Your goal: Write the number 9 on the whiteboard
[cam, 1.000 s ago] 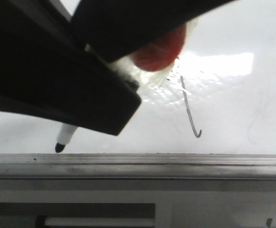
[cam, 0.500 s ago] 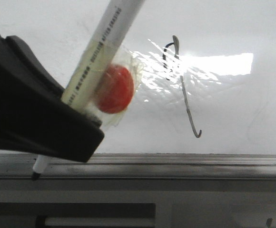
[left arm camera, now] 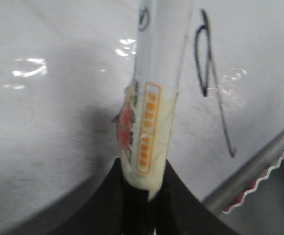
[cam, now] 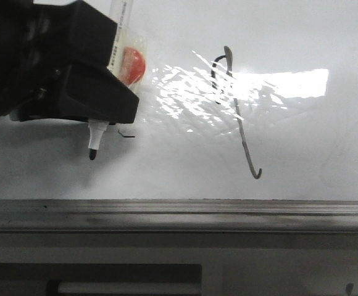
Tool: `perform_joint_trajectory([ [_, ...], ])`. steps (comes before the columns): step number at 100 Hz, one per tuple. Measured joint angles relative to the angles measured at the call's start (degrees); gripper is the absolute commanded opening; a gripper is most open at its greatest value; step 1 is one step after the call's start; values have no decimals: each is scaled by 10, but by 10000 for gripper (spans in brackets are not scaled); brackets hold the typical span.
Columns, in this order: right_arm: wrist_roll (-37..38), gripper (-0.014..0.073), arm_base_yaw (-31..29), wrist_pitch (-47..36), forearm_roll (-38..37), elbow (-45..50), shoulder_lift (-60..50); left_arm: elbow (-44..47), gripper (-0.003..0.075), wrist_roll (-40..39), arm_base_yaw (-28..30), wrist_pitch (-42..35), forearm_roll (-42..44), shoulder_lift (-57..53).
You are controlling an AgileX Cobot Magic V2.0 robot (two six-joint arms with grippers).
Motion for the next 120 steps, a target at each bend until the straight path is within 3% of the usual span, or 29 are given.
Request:
perform_joint_trajectory([
  [51, 0, -62, 0, 1, 1, 0, 0, -6, -10, -6, -14, -67, -42, 33],
  [58, 0, -62, 0, 1, 1, 0, 0, -6, 62, -6, -14, -69, -42, 33],
  [71, 1, -62, 0, 1, 1, 0, 2, -6, 307, -7, -15, -74, -42, 34],
  [78, 1, -62, 0, 1, 1, 0, 8, -8, 388, -7, -17, -71, -42, 35],
  [106, 1, -61, 0, 1, 1, 0, 20, -12, 549, -7, -20, -56, -42, 34],
  [120, 1, -60, 0, 1, 1, 0, 19, -11, 554, -7, -20, -83, -42, 8],
])
